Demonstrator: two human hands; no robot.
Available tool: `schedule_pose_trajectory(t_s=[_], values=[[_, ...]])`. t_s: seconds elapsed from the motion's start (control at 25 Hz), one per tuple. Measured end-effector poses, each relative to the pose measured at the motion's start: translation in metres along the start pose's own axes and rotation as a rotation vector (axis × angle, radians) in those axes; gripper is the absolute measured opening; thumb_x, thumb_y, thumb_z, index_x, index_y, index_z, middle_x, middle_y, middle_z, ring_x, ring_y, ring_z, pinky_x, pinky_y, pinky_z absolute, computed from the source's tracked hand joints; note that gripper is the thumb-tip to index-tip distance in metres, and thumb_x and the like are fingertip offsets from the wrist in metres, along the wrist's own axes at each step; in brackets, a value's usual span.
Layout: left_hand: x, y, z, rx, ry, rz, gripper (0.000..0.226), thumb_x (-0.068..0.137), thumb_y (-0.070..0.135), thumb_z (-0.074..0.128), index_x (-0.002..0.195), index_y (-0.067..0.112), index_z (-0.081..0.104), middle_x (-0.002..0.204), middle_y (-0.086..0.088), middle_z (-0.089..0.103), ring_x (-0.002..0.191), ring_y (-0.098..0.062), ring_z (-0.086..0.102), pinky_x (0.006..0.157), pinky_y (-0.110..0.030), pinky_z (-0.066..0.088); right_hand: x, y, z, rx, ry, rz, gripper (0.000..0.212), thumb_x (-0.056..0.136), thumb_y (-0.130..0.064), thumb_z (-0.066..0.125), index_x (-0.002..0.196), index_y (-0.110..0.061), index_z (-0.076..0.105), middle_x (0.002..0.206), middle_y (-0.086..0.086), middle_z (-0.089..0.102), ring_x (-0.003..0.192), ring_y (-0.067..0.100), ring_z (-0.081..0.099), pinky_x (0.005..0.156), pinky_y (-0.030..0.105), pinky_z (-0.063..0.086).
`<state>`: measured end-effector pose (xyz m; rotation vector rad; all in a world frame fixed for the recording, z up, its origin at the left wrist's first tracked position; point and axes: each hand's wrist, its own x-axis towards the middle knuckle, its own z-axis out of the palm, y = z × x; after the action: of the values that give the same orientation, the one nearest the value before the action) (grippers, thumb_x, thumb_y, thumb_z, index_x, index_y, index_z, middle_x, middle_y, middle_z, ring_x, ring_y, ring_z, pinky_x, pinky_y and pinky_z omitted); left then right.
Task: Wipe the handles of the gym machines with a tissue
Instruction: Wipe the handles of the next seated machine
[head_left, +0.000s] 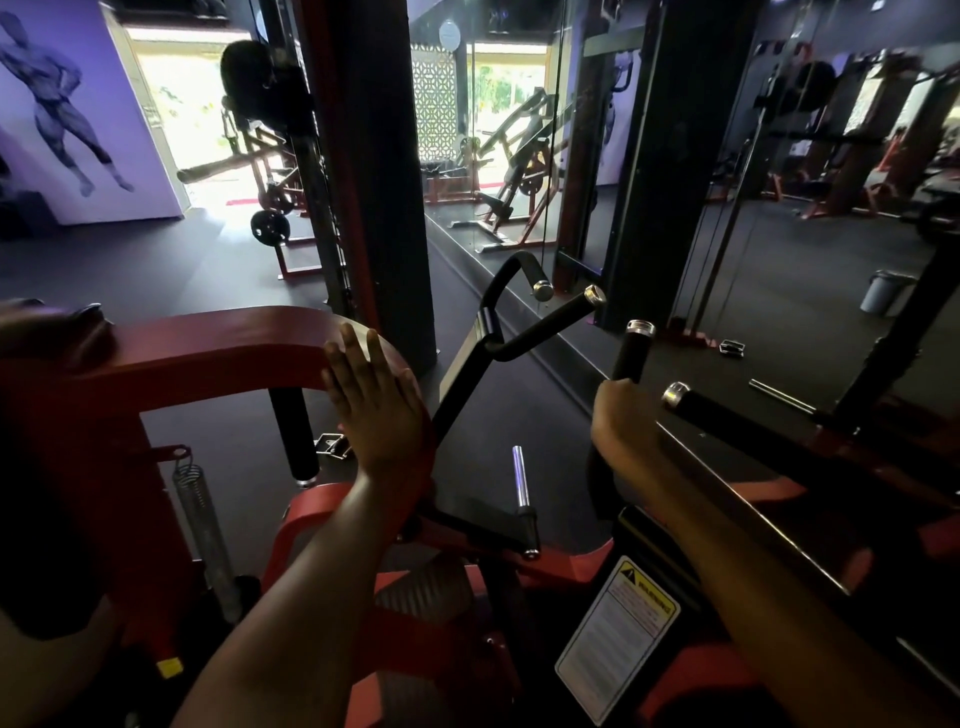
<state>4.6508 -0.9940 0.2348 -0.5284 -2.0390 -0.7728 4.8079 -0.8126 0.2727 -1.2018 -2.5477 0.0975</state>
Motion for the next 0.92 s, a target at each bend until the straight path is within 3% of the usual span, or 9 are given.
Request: schedule_pose_trajectory(t_s=[0.12,0.24,0.44,0.64,0.76,0.92], values=[[-0.001,-0.002,0.0,-0.012,0.002,0.006,0.054,0.103,0.027,0.027,0.151,0.002,0.026,0.157,-0.024,0.017,0.147,-0.036,0.006,0.121,-0.045,0.001,0.018,-0.005,-0.022,0.103,0.038,0.059,0.027,0.094,-0.003,0.047,0.12,0.004,0.052,0.119,0.02,0.058,0.109,0.029,0.059,0.087,0.03,0.047],[-0.002,-0.003,0.001,-0.024,0.006,0.019,0.054,0.103,0.027,0.028,0.151,0.002,0.026,0.157,-0.024,0.018,0.147,-0.032,0.001,0.121,-0.046,0.003,0.038,0.008,-0.035,0.171,0.213,0.092,0.02,0.093,-0.002,0.047,0.11,0.005,0.056,0.11,0.021,0.06,0.1,0.029,0.06,0.079,0.028,0.046],[-0.002,-0.004,0.002,-0.014,0.025,0.022,0.054,0.104,0.028,0.028,0.15,0.002,0.026,0.156,-0.025,0.019,0.147,-0.032,0.002,0.121,-0.047,0.004,-0.016,0.0,-0.002,-0.055,0.007,-0.139,0.02,0.094,-0.003,0.047,0.108,0.001,0.06,0.109,0.017,0.063,0.099,0.026,0.063,0.079,0.03,0.051],[-0.002,-0.005,0.002,-0.027,0.015,0.04,0.055,0.104,0.03,0.023,0.15,0.001,0.025,0.157,-0.024,0.017,0.148,-0.031,-0.003,0.121,-0.045,-0.001,0.051,0.01,-0.043,-0.014,0.161,-0.184,0.022,0.095,-0.007,0.044,0.105,0.0,0.062,0.109,0.016,0.059,0.102,0.026,0.057,0.082,0.031,0.046],[-0.003,-0.007,0.002,-0.005,0.018,0.06,0.056,0.104,0.032,0.02,0.149,0.0,0.027,0.156,-0.026,0.019,0.148,-0.031,-0.003,0.121,-0.045,-0.001,0.049,0.022,-0.032,-0.08,0.096,-0.242,0.028,0.096,-0.003,0.037,0.111,0.006,0.059,0.114,0.018,0.058,0.106,0.032,0.056,0.089,0.035,0.045],[-0.003,-0.006,0.003,0.018,0.036,0.046,0.055,0.104,0.031,0.023,0.15,0.002,0.027,0.156,-0.024,0.019,0.147,-0.031,0.0,0.121,-0.043,-0.003,0.0,0.01,-0.009,-0.228,-0.016,-0.494,0.026,0.096,-0.004,0.039,0.11,-0.004,0.06,0.114,0.012,0.06,0.109,0.026,0.055,0.097,0.035,0.043]])
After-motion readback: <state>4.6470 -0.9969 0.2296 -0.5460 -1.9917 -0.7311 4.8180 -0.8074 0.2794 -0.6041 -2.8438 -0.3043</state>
